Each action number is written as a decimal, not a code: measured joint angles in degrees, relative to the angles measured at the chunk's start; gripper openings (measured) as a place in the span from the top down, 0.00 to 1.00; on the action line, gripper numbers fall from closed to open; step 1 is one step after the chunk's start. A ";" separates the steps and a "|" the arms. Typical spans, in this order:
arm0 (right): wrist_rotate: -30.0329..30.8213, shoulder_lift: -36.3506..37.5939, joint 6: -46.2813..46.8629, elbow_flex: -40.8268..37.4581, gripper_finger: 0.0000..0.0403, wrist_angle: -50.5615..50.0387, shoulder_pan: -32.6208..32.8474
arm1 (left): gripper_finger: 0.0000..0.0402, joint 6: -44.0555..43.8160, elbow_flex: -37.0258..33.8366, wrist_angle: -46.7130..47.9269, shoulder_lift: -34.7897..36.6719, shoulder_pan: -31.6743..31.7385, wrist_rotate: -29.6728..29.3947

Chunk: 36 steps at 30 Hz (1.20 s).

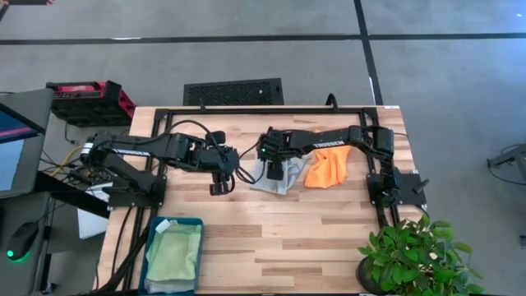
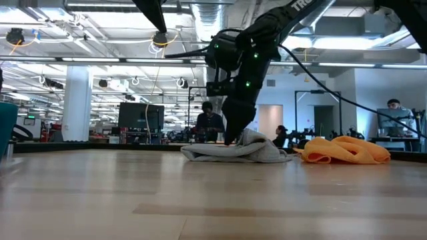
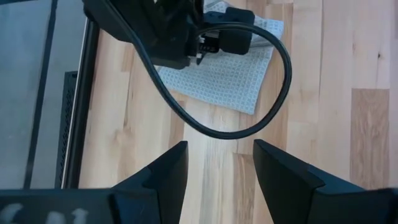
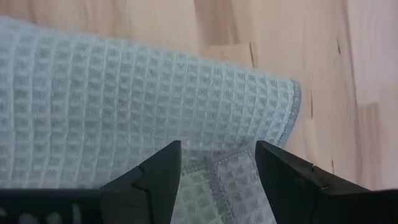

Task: Fold microfiber towels
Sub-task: Fold the gray microfiber towel

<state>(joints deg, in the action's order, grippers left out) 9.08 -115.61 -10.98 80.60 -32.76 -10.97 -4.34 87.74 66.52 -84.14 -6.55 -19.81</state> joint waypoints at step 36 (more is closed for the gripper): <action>1.77 0.68 1.47 -2.25 0.43 -7.12 -0.69 | 0.57 -0.87 0.00 0.02 0.00 -0.01 0.11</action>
<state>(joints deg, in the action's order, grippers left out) 10.85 -114.93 -9.52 78.34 -39.88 -11.66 -5.21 87.74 66.54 -84.14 -6.56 -19.70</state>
